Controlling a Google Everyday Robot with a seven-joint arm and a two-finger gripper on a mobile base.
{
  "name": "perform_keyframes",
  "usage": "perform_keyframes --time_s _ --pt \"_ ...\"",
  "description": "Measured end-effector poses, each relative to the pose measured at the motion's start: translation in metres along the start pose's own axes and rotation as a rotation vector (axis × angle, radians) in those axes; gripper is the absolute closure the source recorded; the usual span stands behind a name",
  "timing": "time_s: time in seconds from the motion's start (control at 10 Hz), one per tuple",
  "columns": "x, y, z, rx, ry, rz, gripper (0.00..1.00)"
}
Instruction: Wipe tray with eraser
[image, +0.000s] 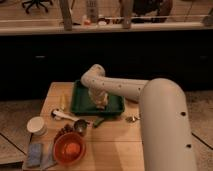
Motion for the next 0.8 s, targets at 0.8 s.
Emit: perform_keyframes --time_s 0.8 --pt "0.073 0.001 0.005 0.009 0.05 0.074 0.97"
